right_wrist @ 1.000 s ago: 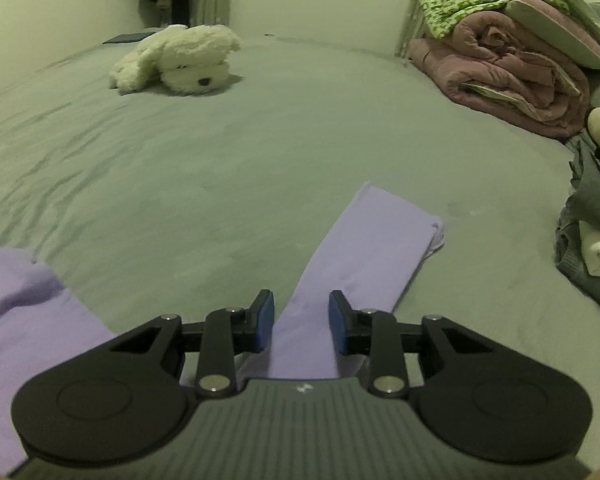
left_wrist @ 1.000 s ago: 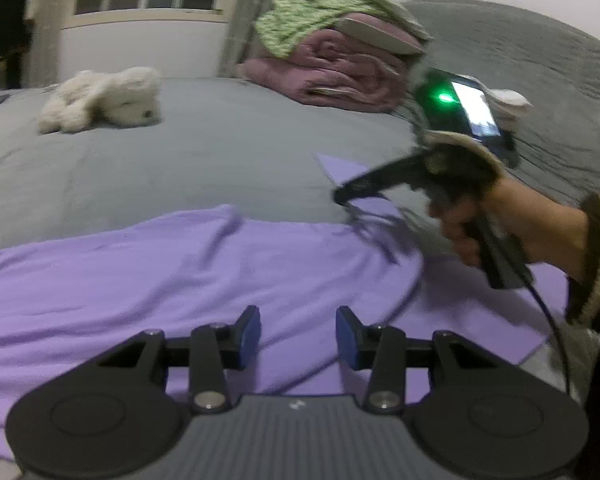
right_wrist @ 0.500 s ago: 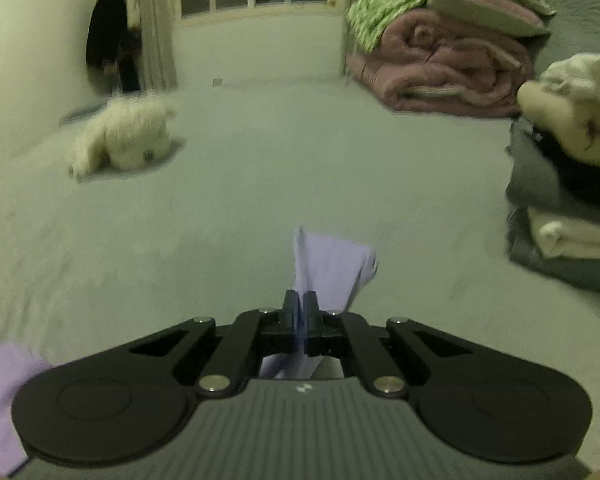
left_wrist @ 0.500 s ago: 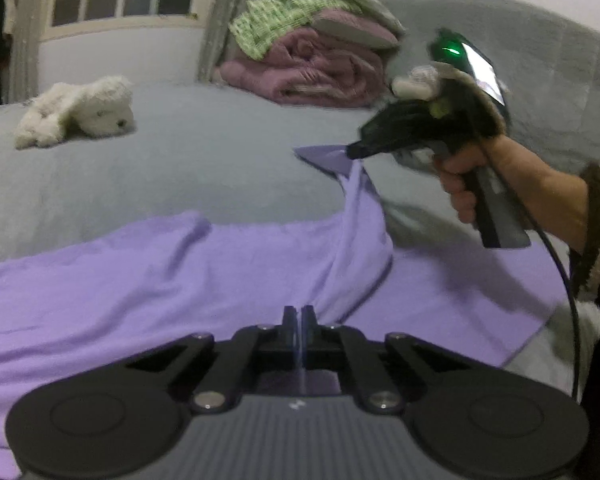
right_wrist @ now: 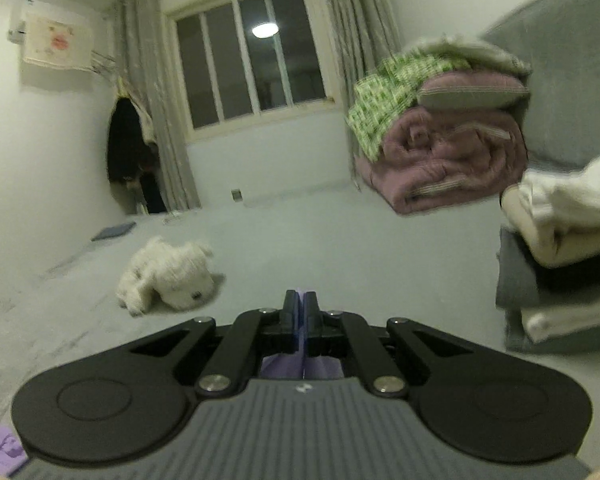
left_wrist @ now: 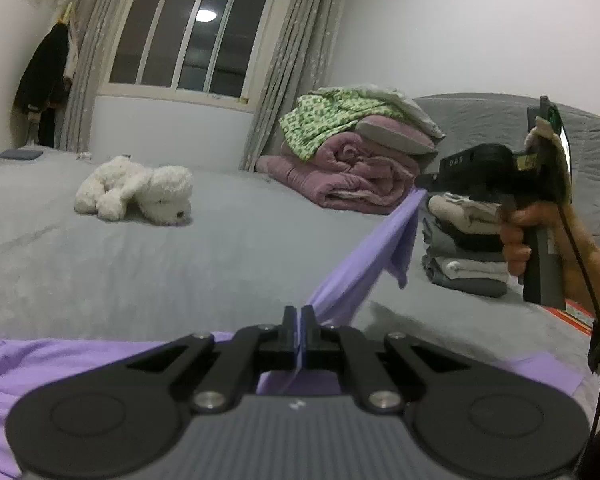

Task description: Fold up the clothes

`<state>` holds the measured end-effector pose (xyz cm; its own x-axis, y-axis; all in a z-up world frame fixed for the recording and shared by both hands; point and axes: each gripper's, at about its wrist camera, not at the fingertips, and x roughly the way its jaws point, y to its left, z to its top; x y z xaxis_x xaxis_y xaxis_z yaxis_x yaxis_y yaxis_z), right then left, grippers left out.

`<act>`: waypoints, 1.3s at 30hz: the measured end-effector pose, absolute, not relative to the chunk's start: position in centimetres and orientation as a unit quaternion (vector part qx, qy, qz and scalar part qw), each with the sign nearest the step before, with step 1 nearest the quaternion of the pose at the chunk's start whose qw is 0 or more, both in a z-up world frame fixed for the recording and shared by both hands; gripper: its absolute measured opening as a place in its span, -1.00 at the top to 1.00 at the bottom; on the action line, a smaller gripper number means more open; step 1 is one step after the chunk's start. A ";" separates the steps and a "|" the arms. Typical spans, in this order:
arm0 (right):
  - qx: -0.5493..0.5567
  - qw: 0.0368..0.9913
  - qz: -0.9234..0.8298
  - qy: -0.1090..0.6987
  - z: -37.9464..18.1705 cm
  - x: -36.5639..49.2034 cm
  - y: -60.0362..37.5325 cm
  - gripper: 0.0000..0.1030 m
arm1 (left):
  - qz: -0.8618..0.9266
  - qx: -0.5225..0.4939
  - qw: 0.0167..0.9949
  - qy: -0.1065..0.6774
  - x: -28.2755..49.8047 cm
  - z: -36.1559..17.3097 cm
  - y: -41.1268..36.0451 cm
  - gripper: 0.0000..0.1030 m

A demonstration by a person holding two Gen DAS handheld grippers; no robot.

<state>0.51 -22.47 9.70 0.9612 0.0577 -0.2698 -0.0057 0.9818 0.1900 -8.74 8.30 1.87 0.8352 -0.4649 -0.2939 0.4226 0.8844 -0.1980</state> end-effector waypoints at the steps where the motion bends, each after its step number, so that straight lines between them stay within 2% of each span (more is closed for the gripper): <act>1: 0.090 0.987 0.019 0.132 10.1 0.1 -22.3 0.99 | -0.238 -0.061 0.955 0.166 -9.0 2.0 8.4 0.98; 10: 0.058 0.992 0.027 0.113 11.9 -4.0 -22.8 0.99 | -0.308 -0.010 0.933 0.185 -10.4 0.9 7.5 0.97; 16: 0.011 0.989 0.028 0.144 11.8 -6.7 -22.8 0.99 | -0.353 0.023 0.905 0.234 -10.1 -0.4 7.1 0.97; 20: -0.002 0.983 0.017 0.185 9.8 -9.2 -23.4 0.98 | -0.372 0.053 0.888 0.265 -10.0 -1.4 6.5 0.97; 27: 0.036 0.963 -0.010 0.268 4.9 -12.5 -25.6 0.98 | -0.383 0.102 0.868 0.300 -10.1 -2.3 5.4 0.97; 39: 0.040 0.906 -0.012 0.421 -1.1 -14.1 -27.4 0.97 | -0.415 0.149 0.826 0.351 -10.1 -1.9 4.1 0.95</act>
